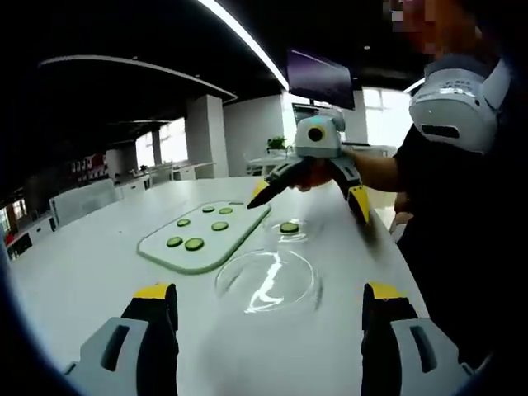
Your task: Open the petri dish lid, add cucumber slices into the petri dish, and close the lid
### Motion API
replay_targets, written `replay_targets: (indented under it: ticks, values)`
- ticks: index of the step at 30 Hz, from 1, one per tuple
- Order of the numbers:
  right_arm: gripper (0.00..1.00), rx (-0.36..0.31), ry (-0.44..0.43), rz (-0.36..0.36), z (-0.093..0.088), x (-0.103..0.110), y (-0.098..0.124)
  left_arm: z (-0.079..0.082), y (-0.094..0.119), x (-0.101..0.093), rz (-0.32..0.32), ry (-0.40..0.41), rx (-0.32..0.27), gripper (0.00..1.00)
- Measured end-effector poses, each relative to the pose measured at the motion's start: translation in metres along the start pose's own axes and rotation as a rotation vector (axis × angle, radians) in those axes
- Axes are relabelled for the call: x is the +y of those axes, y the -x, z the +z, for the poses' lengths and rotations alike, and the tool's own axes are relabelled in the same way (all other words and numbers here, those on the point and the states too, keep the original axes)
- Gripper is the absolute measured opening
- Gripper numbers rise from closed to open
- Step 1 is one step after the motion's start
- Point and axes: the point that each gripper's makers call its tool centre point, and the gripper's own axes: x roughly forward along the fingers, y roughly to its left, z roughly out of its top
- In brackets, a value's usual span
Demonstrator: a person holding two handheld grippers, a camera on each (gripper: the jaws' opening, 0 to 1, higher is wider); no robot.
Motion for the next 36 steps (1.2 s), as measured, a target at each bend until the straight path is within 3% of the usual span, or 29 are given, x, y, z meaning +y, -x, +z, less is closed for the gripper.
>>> replay_targets:
  ticks: [5, 8, 11, 17, 27, 33, 36]
  values:
    - [0.93, 0.065, -0.02, 0.03, -0.011, -0.002, -0.025, -0.009, -0.011, -0.001, -0.044, 0.007, 0.022, 0.9]
    - [0.9, 0.091, -0.029, 0.035, -0.017, -0.005, -0.031, -0.016, -0.016, 0.0, -0.046, -0.022, 0.059, 0.79]
    - [0.85, 0.096, -0.048, 0.051, -0.019, -0.005, -0.035, -0.02, -0.019, 0.0, -0.064, -0.013, 0.072, 0.79]
    - [0.85, 0.1, -0.085, 0.079, -0.021, -0.006, -0.045, -0.024, -0.028, 0.001, -0.086, -0.003, 0.07, 0.78]
    - [0.79, 0.122, -0.082, 0.091, -0.026, -0.007, -0.053, -0.028, -0.034, 0.0, -0.111, 0.036, 0.07, 0.74]
    - [0.66, 0.117, -0.063, 0.072, -0.026, -0.011, -0.055, -0.029, -0.035, -0.002, -0.12, 0.042, 0.067, 0.69]
    - [0.64, 0.112, -0.064, 0.066, -0.026, -0.013, -0.056, -0.028, -0.035, -0.002, -0.124, 0.039, 0.063, 0.66]
